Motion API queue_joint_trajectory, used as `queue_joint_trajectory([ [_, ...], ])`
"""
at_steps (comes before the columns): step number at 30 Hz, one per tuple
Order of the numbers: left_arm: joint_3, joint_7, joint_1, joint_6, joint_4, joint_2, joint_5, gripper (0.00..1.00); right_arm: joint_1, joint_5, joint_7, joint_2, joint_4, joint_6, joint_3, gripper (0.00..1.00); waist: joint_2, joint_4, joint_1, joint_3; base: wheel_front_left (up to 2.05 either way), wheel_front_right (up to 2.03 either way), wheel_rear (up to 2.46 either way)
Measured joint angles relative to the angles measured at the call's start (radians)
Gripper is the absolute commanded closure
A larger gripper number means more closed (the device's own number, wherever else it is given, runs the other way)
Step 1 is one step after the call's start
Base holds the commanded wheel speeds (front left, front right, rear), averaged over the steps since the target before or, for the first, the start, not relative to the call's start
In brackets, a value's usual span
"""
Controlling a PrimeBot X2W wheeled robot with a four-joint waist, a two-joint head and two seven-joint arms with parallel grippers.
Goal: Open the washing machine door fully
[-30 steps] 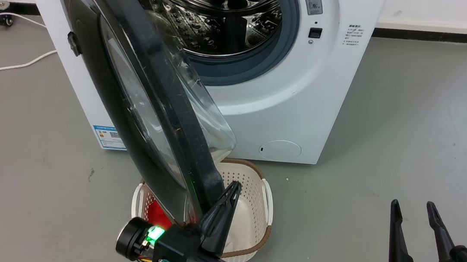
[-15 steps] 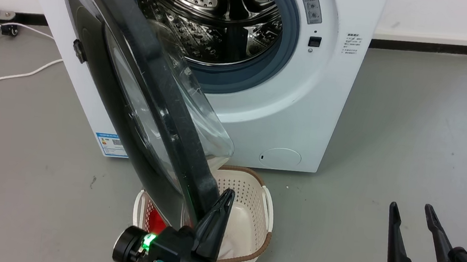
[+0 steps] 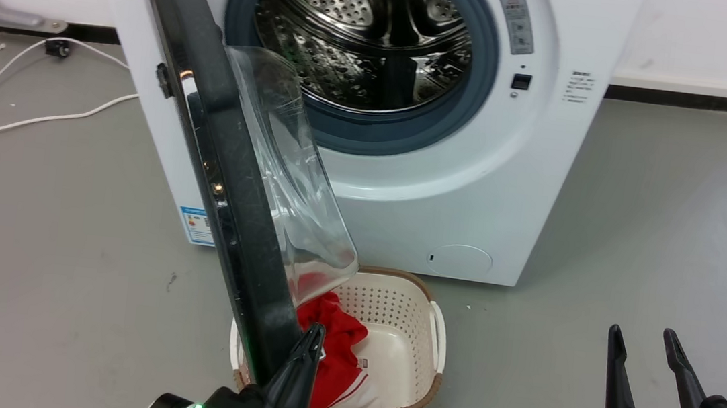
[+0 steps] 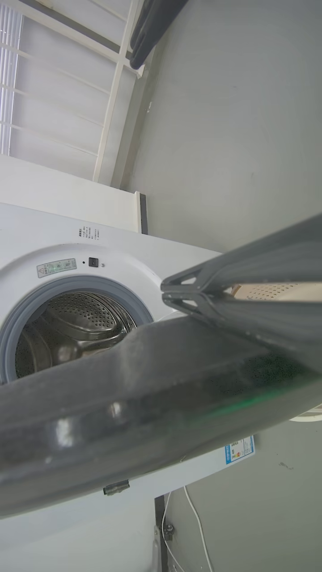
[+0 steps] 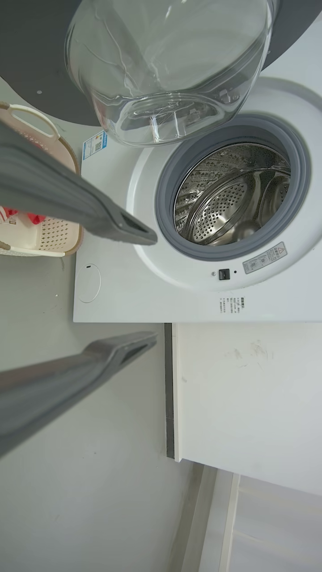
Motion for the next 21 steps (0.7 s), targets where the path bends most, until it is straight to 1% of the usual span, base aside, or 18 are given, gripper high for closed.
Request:
queue_joint_trajectory([
  [10, 0.023, 0.004, 0.041, 0.042, -0.060, 0.020, 0.000, 1.00, 0.002, -0.002, -0.001, 0.000, -0.011, 0.000, -0.005, 0.00, 0.0000, 0.094, 0.0000, 0.001, 0.00, 0.00, 0.00],
  [21, 0.088, -0.006, 0.060, 0.080, -0.088, 0.036, -0.030, 1.00, 0.000, -0.005, -0.001, 0.001, -0.015, 0.000, -0.010, 0.00, 0.0000, 0.216, 0.0000, 0.013, 0.00, 0.00, 0.00],
])
